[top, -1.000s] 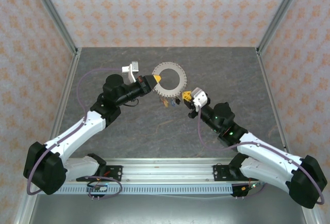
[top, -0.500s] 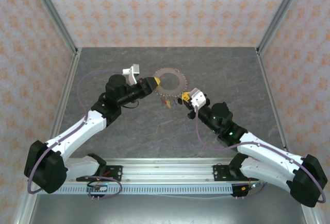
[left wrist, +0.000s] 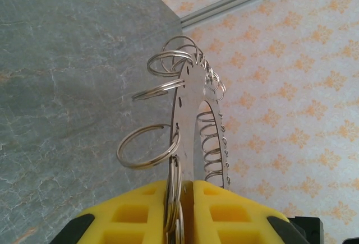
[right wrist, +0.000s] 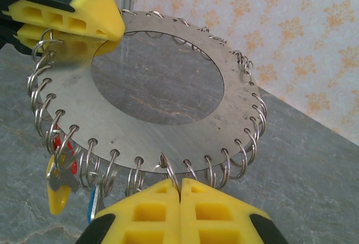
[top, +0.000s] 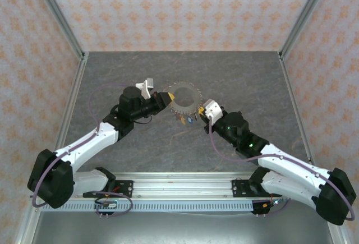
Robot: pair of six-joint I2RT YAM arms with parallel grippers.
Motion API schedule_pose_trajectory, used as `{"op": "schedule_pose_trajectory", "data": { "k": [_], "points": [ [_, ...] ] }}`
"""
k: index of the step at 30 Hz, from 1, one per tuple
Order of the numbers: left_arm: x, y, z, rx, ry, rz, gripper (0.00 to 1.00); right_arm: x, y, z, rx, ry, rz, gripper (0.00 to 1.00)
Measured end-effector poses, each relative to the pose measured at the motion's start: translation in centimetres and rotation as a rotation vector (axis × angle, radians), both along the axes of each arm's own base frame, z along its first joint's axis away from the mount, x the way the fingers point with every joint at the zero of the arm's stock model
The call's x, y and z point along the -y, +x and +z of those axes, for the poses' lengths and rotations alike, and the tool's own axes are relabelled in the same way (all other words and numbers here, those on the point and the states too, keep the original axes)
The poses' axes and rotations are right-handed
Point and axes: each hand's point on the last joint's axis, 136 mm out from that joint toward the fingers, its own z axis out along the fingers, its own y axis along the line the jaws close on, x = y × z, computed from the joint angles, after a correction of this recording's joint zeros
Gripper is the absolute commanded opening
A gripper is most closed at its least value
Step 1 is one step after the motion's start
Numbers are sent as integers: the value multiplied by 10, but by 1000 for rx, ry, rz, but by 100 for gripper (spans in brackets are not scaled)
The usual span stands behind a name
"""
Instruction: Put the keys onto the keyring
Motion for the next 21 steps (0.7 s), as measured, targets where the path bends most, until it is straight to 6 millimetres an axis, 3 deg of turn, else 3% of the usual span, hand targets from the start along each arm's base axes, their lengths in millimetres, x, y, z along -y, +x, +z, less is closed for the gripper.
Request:
{"op": "schedule_pose_trajectory", "data": {
  "k": [7, 21],
  "points": [
    [-2, 0, -5, -6, 13, 8, 30, -2, 2, -1, -27, 29, -11, 0],
    [-11, -9, -68, -146, 94, 27, 36, -4, 6, -14, -108, -12, -9, 0]
  ]
}}
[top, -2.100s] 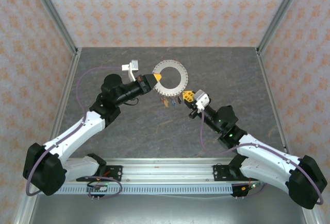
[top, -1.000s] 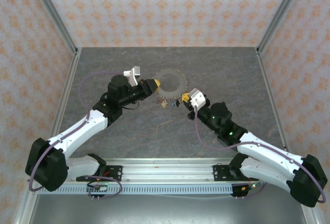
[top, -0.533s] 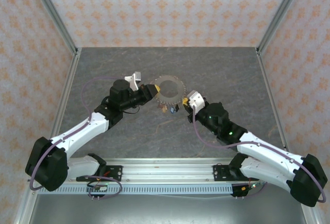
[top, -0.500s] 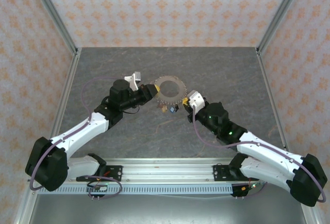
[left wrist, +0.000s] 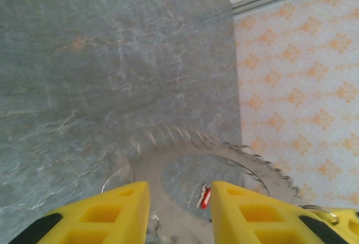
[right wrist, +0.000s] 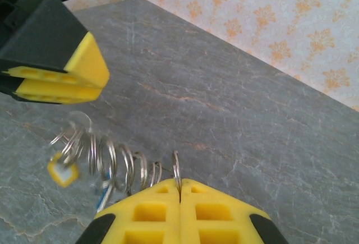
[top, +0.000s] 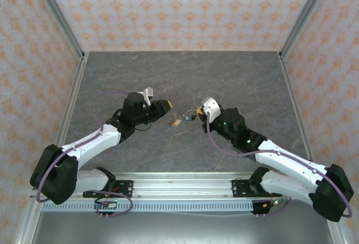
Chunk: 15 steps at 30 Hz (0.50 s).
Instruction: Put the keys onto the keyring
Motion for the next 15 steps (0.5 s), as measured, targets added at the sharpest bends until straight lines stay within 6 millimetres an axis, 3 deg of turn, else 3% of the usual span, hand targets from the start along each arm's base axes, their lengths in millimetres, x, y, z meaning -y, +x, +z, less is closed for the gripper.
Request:
{"op": "schedule_pose_trajectory", "data": {
  "k": [8, 15],
  "points": [
    [-9, -10, -32, -56, 60, 13, 48, 12, 1, -28, -64, -180, 10, 0],
    [-29, -13, -21, 13, 163, 59, 55, 2, -14, -43, -23, -400, 148, 0]
  ]
}}
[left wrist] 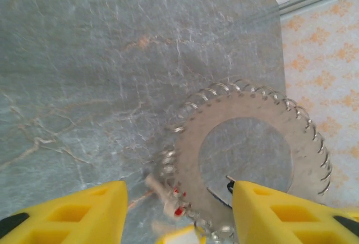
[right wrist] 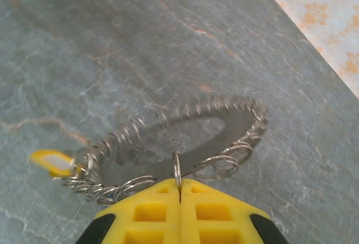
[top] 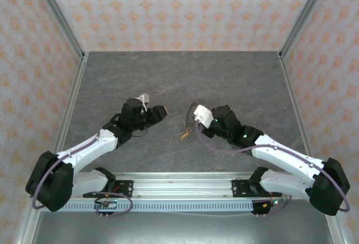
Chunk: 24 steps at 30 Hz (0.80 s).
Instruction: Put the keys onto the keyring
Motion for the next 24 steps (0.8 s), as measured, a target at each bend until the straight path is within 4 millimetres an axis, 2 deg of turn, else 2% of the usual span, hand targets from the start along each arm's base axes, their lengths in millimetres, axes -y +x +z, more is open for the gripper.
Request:
{"op": "schedule_pose_trajectory", "data": {
  "k": [4, 11, 16, 20, 24],
  "points": [
    [-7, 2, 19, 83, 39, 9, 55, -3, -6, -5, 10, -46, 55, 0],
    [-4, -1, 47, 276, 124, -106, 55, -15, -25, 2, -52, 82, 177, 0],
    [14, -15, 67, 461, 197, -300, 53, -18, -26, 9, -156, 230, 194, 0],
    [33, -30, 78, 574, 248, -467, 45, -19, -19, 16, -229, 347, 180, 0],
    [58, -44, 88, 656, 279, -627, 35, -19, -17, 14, -291, 407, 172, 0]
  ]
}}
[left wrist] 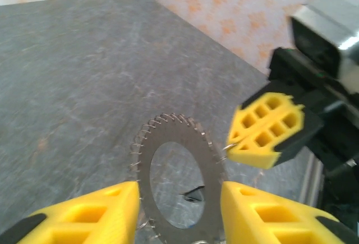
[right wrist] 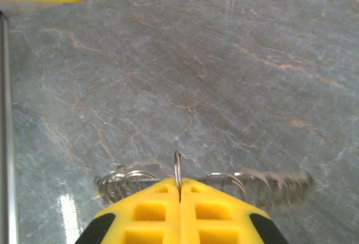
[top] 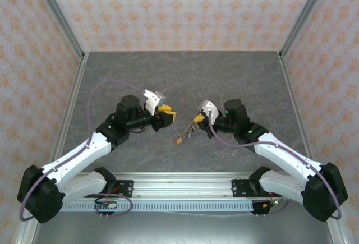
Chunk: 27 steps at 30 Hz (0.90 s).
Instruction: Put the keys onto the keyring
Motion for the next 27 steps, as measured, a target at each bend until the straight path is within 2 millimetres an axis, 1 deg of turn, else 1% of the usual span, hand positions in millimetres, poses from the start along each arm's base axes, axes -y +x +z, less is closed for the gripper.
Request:
{"op": "schedule_pose_trajectory", "data": {
  "k": [2, 4, 6, 9, 13, 22, 27],
  "points": [
    [11, -7, 0, 28, 29, -70, 33, -1, -2, -1, -14, 7, 10, 0],
    [20, -13, -4, 43, 63, -135, 32, -1, -3, -2, -14, 11, 19, 0],
    [25, -17, -9, 50, 90, -181, 31, -1, -4, -5, -13, 4, 24, 0],
    [27, -19, -16, 66, 122, -219, 31, 1, -6, -11, 3, -14, 37, 0],
    [30, -22, -22, 80, 148, -261, 34, 2, -9, -18, 19, -37, 54, 0],
    [39, -28, -30, 106, 176, -378, 33, 1, -12, -15, 57, -39, 90, 0],
    [42, -39, -36, 146, 213, -451, 33, 0, -14, -12, 87, -40, 117, 0]
  ]
}}
